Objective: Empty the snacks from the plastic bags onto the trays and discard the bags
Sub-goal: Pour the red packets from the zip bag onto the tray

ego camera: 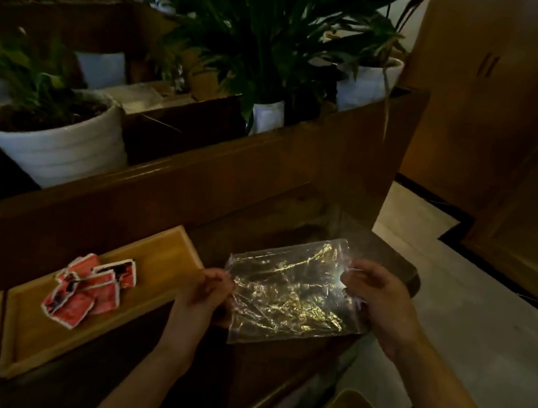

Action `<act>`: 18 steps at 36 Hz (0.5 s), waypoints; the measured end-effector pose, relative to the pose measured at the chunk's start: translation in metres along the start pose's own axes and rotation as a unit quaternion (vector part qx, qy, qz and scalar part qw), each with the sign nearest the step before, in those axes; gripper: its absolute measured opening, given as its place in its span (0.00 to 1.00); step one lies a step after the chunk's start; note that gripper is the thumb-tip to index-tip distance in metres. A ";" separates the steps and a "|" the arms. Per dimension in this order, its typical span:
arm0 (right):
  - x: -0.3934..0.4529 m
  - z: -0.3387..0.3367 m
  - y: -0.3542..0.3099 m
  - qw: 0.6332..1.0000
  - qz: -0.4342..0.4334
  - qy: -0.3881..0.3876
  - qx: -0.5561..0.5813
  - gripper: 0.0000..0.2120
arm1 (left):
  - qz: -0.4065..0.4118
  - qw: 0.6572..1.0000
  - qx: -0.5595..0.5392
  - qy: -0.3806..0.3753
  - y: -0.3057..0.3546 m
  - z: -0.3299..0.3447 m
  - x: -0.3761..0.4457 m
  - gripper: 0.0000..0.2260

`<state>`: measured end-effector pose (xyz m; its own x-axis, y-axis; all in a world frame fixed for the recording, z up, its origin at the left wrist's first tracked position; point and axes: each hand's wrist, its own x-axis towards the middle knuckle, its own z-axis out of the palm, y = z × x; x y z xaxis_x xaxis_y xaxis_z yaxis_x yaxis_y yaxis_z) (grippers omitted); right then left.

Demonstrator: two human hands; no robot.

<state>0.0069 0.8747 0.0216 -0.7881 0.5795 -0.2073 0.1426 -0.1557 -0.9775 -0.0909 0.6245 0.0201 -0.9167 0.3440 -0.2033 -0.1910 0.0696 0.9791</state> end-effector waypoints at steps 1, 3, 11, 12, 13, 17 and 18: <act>0.006 -0.002 0.000 1.000 0.002 0.002 0.001 0.12 | -0.002 1.000 -0.002 -0.001 -0.001 0.003 0.000 0.07; 0.016 -0.004 -0.001 1.000 0.001 -0.005 -0.004 0.11 | -0.006 1.000 -0.007 0.010 -0.002 0.007 0.001 0.08; 0.059 0.009 -0.013 0.993 -0.002 -0.088 -0.084 0.10 | 0.001 0.996 0.048 0.080 0.001 0.013 0.026 0.07; 0.065 0.012 -0.016 0.992 -0.005 -0.091 -0.092 0.11 | 0.000 0.994 0.068 0.085 0.002 0.012 0.031 0.08; 0.071 0.016 -0.019 0.991 -0.010 -0.091 -0.096 0.12 | 0.002 0.992 0.089 0.088 0.003 0.012 0.037 0.09; 0.096 0.028 -0.026 0.980 -0.042 -0.105 -0.162 0.14 | 0.028 0.977 0.177 0.116 0.004 0.012 0.059 0.11; 0.102 0.030 -0.026 0.978 -0.048 -0.108 -0.172 0.14 | 0.027 0.974 0.190 0.122 0.004 0.012 0.065 0.13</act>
<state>-0.0951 0.9134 0.0276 -0.9108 0.3893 -0.1375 0.2260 0.1915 -0.9551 -0.1466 0.6582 0.0111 -0.9867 0.1282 -0.1003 -0.0385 0.4148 0.9091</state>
